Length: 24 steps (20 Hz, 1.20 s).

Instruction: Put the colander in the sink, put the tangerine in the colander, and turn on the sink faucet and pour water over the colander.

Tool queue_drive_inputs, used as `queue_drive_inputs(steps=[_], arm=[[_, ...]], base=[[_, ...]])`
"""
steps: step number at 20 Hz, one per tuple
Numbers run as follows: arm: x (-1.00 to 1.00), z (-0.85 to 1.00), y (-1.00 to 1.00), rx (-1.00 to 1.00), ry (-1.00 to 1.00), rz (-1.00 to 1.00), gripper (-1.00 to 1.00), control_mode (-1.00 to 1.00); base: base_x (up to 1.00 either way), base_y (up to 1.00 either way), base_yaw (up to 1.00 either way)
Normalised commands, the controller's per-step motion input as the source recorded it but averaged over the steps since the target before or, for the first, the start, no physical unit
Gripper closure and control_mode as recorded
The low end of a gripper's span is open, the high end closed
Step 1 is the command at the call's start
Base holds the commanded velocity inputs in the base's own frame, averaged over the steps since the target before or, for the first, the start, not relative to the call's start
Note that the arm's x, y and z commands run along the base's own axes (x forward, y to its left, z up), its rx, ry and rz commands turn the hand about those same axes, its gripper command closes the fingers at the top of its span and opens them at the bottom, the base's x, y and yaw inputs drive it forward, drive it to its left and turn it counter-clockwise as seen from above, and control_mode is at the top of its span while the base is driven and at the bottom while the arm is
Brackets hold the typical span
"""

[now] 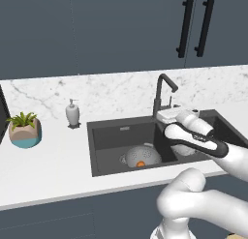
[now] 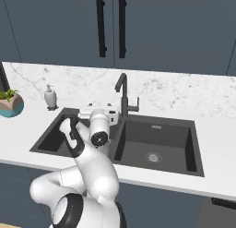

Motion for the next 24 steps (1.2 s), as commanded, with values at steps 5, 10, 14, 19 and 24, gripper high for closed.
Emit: queue_drive_inputs(steps=[5,10,14,19,24], arm=[[0.08,0.12,-0.07,0.00,0.00,0.00,-1.00,-1.00],[0.02,0.26,-0.12,0.00,0.05,-0.08,-1.00,-1.00],[0.01,0.37,-0.16,0.00,0.11,-0.08,-1.00,-1.00],[0.03,0.42,-0.25,0.00,0.04,-0.01,-1.00,-1.00],[0.00,0.43,-0.24,0.01,0.04,0.00,-1.00,-1.00]], base=[[0.00,0.00,0.00],[0.00,0.00,0.00],[0.00,0.00,0.00],[0.00,0.00,0.00],[0.00,0.00,0.00]])
